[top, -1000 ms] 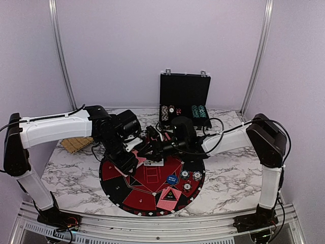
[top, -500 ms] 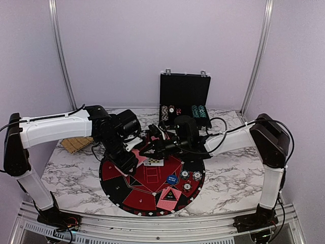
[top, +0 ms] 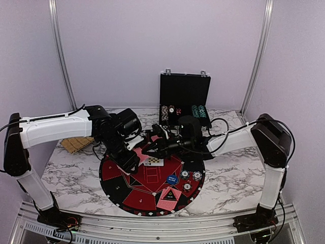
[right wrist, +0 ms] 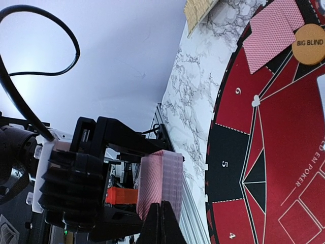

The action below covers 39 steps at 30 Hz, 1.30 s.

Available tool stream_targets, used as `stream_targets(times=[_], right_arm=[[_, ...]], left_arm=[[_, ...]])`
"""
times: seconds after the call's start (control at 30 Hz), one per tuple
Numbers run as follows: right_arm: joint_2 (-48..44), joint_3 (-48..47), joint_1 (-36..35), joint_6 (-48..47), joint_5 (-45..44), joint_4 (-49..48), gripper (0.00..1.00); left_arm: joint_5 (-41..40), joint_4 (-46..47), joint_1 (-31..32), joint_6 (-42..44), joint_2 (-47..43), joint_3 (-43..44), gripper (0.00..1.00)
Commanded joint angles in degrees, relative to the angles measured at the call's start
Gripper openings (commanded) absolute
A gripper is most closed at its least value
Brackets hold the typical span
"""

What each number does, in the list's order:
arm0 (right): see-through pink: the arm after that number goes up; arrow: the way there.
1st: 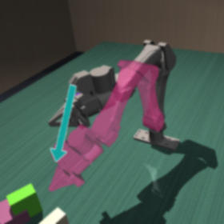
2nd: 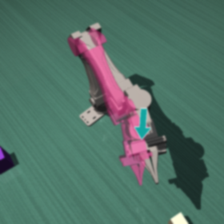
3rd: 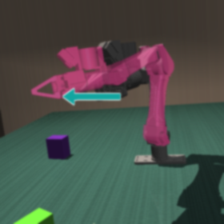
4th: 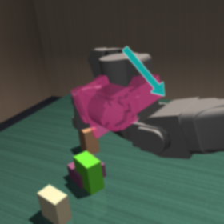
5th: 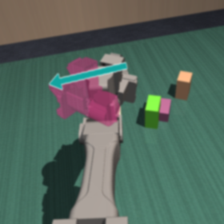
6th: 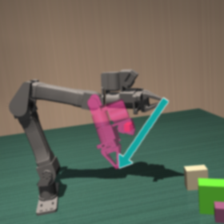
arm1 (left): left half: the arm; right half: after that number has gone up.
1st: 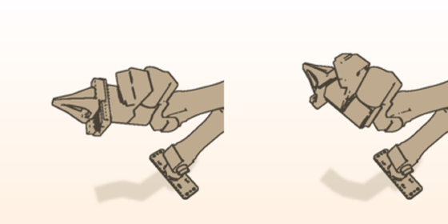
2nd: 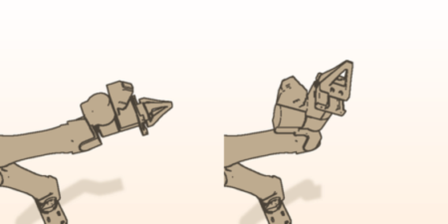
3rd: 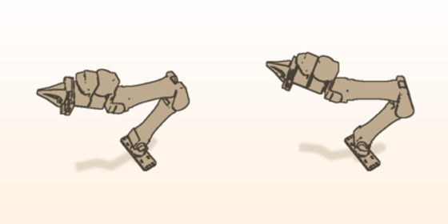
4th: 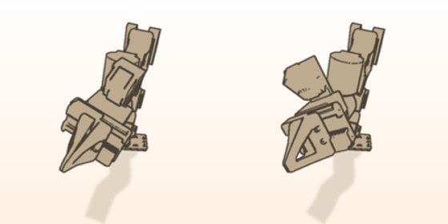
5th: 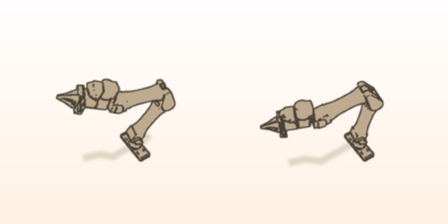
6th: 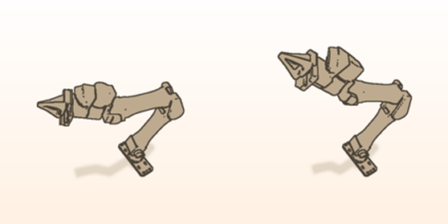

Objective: Distribute texas hold em gaming equipment
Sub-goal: Pick up the poker card from the face-down deck piles, then place the poker card in the community card area.

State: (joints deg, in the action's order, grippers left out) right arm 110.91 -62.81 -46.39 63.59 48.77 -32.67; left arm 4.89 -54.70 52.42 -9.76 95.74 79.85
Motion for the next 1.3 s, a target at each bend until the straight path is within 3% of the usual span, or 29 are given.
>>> stream_targets(times=[0.0, 0.63, 0.93, 1.27], right_arm=[[-3.08, 0.82, 1.94, 1.87, -0.15, -3.27, 0.00], [-4.79, 4.79, 4.74, 5.64, -0.16, -7.49, 0.00], [-7.55, 11.05, 9.43, 4.95, -4.15, -7.98, 0.00], [-3.31, 11.41, 8.09, 0.91, -11.29, -4.12, 0.00]], left_arm=[[-0.84, -0.93, -0.32, 0.63, -1.96, -0.54, 0.39], [-1.64, -0.17, -0.64, 0.37, -2.01, -1.66, 0.39], [-1.30, 1.84, -3.72, -0.45, -3.17, -5.28, 0.39], [-1.74, 2.14, -6.66, -0.91, -4.37, -6.56, 0.39]])
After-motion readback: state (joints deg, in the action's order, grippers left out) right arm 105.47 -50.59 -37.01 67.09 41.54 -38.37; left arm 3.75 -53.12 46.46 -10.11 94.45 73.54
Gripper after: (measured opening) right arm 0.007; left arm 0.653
